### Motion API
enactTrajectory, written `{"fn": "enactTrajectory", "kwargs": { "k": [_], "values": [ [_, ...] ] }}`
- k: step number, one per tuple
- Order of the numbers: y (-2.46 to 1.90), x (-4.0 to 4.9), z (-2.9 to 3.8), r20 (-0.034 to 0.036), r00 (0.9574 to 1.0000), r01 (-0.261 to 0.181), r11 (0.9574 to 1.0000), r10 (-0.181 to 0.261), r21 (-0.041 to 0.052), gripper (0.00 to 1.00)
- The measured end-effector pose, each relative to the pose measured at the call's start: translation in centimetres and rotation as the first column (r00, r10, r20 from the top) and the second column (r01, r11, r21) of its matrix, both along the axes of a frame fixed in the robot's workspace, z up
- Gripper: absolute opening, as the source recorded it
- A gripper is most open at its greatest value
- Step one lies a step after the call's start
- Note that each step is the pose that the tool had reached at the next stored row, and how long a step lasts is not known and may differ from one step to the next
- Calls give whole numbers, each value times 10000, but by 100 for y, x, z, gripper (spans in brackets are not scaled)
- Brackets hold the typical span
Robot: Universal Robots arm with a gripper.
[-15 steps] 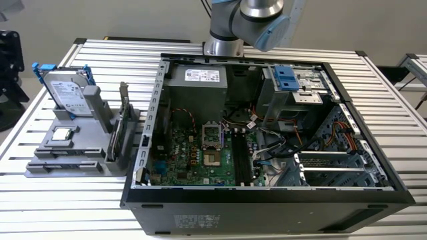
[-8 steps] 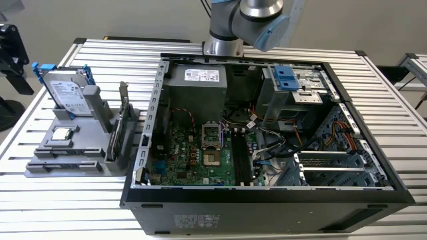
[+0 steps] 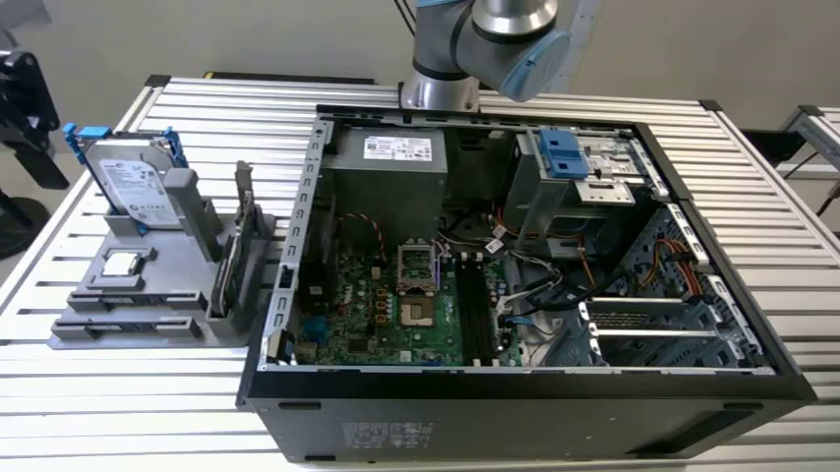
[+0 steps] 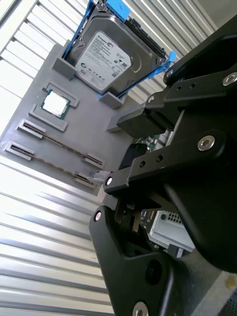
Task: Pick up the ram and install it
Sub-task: 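Pick up the ram and move it above insertion slot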
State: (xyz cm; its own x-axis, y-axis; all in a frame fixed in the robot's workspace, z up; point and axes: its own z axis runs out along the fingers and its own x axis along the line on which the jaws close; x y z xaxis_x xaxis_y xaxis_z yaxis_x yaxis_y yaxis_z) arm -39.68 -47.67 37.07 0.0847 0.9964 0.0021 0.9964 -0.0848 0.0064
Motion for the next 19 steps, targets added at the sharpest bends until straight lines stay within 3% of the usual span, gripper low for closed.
{"fn": "enactTrajectory", "kwargs": {
  "k": [19],
  "values": [
    [0, 16, -76, 1, 10000, 0, 10000, 0, 0, 100]
  ]
}}
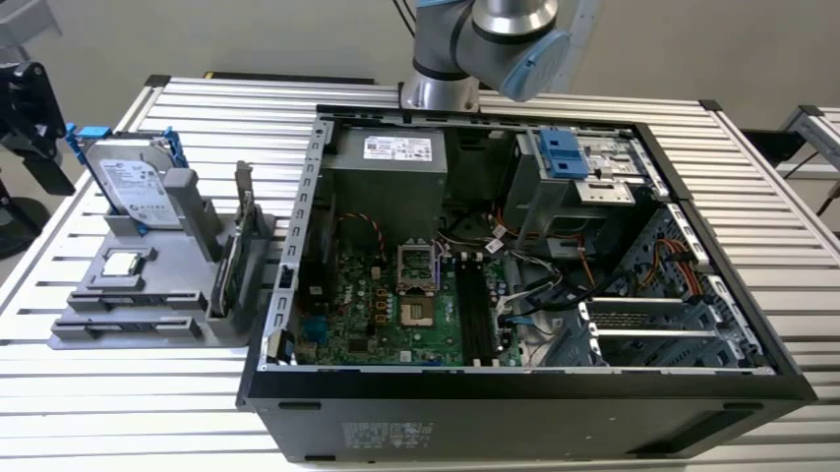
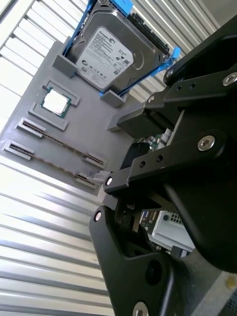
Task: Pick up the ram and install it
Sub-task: 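Pick up the ram and move it above insertion slot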
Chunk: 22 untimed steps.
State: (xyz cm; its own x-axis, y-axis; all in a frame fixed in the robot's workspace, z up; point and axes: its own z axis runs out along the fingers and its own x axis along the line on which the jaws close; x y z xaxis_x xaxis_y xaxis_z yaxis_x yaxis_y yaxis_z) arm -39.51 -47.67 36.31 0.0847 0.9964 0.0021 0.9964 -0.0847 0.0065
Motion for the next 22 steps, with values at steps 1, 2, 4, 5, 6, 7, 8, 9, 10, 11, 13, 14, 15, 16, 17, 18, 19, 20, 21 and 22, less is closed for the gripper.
{"fn": "enactTrajectory", "kwargs": {
  "k": [1, 2, 4, 5, 6, 7, 8, 9, 10, 11, 13, 14, 15, 16, 17, 18, 19, 20, 21, 22],
  "values": [
    [0, 2, -4, 0, 10000, 0, 10000, 0, 0, 100],
    [0, 4, -8, 0, 10000, 0, 10000, 0, 1, 100],
    [0, 7, -16, 1, 10000, 0, 10000, 0, 1, 100],
    [0, 8, -20, -1, 10000, 1, 10000, -1, 0, 100],
    [0, 10, -24, -1, 10000, 0, 10000, 0, 0, 100],
    [0, 11, -29, -1, 10000, 0, 10000, 0, 0, 100],
    [0, 11, -34, 0, 10000, 0, 10000, 0, 1, 100],
    [0, 12, -38, 0, 10000, 0, 10000, 0, 1, 100],
    [0, 12, -41, 0, 10000, 0, 10000, 0, 1, 100],
    [0, 12, -46, 0, 10000, 0, 10000, 0, 0, 100],
    [0, 12, -56, -1, 10000, 0, 10000, 0, 0, 100],
    [0, 12, -61, -1, 10000, 0, 10000, 0, 0, 100],
    [0, 12, -67, -1, 10000, 0, 10000, 0, 0, 100],
    [0, 12, -73, 0, 10000, 0, 10000, 0, 0, 100],
    [0, 12, -80, 0, 10000, 0, 10000, 0, 0, 100],
    [0, 12, -85, -1, 10000, 0, 10000, 0, 0, 100],
    [0, 13, -91, 0, 10000, 0, 10000, 0, 0, 100],
    [0, 13, -97, -1, 10000, 0, 10000, 0, 0, 100],
    [0, 13, -103, 0, 10000, 0, 10000, 0, 0, 100],
    [0, 12, -110, 0, 10000, 0, 10000, 0, 0, 100]
  ]
}}
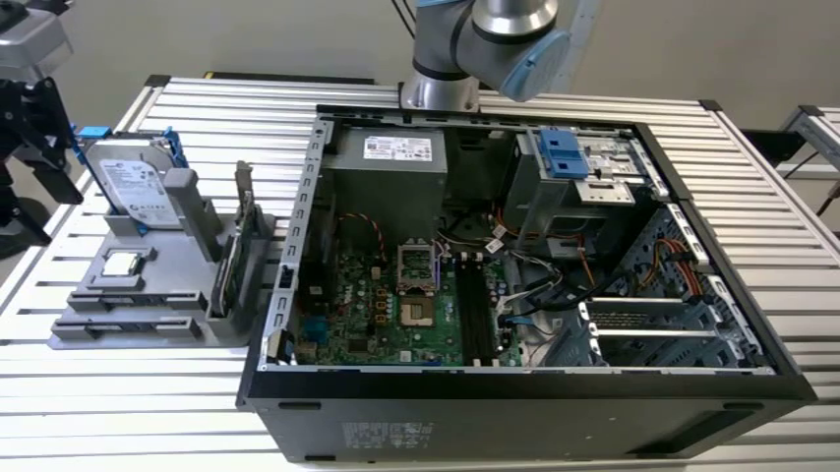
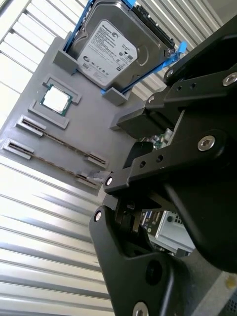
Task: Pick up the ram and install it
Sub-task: 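Pick up the ram and move it above insertion slot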
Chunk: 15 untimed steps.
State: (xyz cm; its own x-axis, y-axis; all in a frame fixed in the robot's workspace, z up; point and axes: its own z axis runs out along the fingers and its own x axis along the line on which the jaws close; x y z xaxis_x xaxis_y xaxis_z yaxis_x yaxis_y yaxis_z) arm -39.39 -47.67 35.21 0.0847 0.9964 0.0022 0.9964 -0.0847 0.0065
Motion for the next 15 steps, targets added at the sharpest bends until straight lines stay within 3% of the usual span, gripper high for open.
{"fn": "enactTrajectory", "kwargs": {
  "k": [15],
  "values": [
    [0, 0, -79, 0, 10000, 0, 10000, 0, 0, 100]
  ]
}}
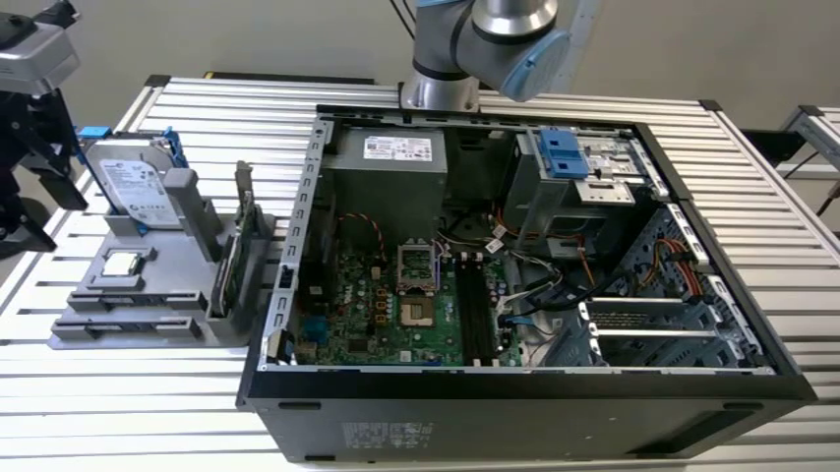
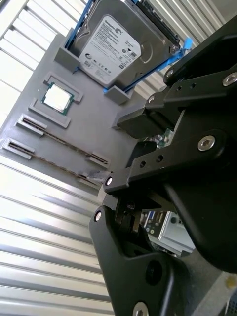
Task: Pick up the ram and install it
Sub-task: 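Pick up the ram and move it above insertion slot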
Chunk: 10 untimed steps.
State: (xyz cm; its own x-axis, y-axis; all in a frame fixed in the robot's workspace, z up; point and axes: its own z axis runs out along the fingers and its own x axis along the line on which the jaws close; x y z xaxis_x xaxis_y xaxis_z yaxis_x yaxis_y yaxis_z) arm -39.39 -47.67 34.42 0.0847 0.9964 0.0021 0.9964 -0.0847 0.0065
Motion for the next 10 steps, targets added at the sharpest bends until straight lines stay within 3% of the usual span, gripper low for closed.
{"fn": "enactTrajectory", "kwargs": {
  "k": [10],
  "values": [
    [0, 0, -57, -1, 10000, -1, 10000, 1, 0, 100]
  ]
}}
